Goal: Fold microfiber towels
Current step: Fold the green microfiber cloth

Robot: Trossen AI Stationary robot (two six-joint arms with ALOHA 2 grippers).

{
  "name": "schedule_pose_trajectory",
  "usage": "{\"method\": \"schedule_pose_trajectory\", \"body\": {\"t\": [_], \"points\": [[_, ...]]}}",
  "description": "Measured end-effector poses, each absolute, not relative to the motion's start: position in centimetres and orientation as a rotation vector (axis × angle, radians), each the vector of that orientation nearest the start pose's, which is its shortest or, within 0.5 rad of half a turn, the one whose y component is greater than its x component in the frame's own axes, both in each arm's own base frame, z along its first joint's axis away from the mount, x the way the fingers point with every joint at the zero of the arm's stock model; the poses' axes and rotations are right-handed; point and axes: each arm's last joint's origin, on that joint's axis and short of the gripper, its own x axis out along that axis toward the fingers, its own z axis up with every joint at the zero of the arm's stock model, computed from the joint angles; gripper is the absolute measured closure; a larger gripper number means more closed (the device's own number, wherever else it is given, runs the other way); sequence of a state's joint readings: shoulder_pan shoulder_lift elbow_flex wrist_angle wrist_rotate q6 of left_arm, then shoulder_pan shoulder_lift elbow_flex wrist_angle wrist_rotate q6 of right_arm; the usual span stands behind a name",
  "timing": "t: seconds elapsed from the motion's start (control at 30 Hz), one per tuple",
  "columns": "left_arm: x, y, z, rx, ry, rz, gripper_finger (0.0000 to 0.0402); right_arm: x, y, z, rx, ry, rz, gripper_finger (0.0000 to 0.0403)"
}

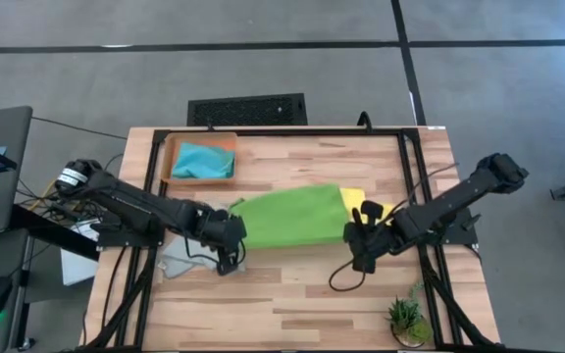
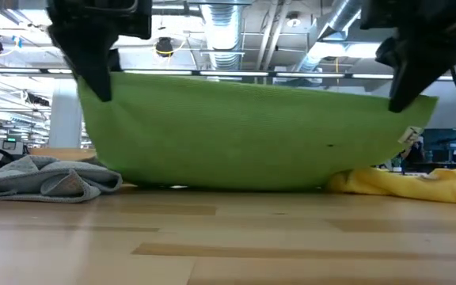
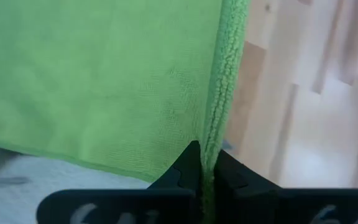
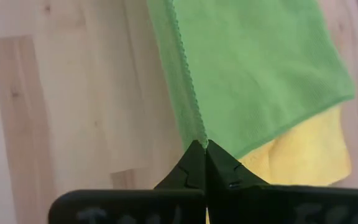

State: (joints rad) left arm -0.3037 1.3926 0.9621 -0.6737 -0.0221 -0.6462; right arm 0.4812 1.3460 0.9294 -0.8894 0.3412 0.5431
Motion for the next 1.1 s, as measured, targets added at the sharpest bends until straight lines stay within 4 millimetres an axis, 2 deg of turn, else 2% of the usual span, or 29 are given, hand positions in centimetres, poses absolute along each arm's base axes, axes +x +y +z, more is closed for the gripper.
{"method": "schedule_pose_trajectory", "body": {"t": [0.17, 0.33, 0.47, 0.9, 1.1], "points": [[25.0, -8.5, 22.3, -0.438, 1.111, 0.133, 0.0401, 20.9, 10.0, 21.9, -0.044, 1.183, -0.212, 0.0395], [25.1, -8.4, 22.0, -0.427, 1.081, 0.154, 0.0401, 21.3, 9.0, 21.9, -0.049, 1.185, -0.25, 0.0395], [25.0, -7.1, 21.5, -0.407, 1.079, 0.249, 0.0401, 21.9, 7.4, 21.9, -0.066, 1.183, -0.304, 0.0394], [25.0, -1.8, 19.8, -0.415, 1.104, 0.417, 0.0401, 23.9, 0.5, 22.1, -0.105, 1.18, -0.401, 0.0394], [24.4, 0.5, 18.7, -0.433, 1.124, 0.504, 0.0401, 24.9, -1.4, 20.8, -0.121, 1.231, -0.421, 0.0394]]}}
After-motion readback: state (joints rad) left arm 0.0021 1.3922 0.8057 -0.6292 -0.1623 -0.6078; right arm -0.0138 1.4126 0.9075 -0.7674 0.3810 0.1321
